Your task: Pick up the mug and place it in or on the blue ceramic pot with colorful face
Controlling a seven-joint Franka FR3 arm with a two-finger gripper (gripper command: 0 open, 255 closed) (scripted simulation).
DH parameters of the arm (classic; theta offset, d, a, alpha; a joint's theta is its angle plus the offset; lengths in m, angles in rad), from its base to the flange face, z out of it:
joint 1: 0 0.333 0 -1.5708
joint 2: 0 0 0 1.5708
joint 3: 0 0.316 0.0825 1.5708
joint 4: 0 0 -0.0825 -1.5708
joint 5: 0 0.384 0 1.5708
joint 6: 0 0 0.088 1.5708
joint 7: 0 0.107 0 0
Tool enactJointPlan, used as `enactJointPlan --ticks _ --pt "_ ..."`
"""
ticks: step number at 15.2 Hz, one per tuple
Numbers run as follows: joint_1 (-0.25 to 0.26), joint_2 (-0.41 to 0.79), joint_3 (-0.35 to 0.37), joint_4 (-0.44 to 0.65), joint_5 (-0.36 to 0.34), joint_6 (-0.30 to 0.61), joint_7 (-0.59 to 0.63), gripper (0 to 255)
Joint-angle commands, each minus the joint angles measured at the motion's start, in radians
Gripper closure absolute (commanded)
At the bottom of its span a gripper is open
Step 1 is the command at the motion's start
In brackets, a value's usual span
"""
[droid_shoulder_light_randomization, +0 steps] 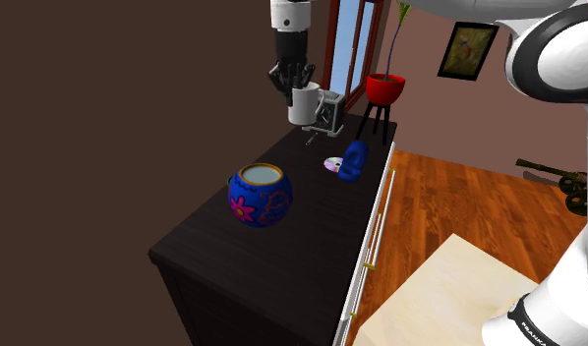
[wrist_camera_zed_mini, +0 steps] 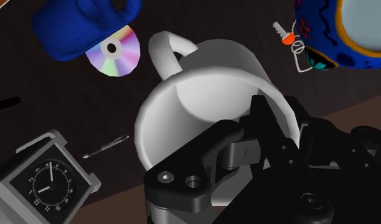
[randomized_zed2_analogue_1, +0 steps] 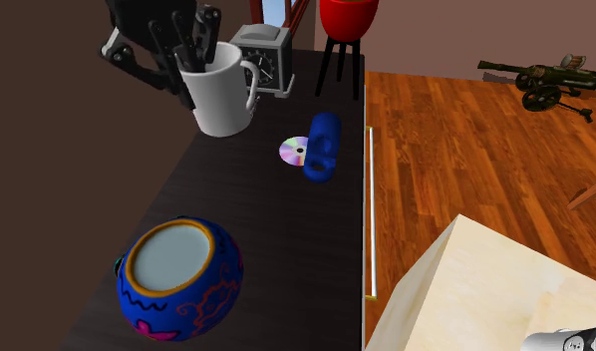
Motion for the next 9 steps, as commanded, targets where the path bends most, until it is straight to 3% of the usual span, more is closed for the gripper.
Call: enactJointPlan --ticks 1,9 --pt "0.027 -0.015 0.01 -0.019 -0.001 0.0 0.039 255" --pt "0.158 -0.006 0.053 0.023 -0.017 -0.044 0.201 255"
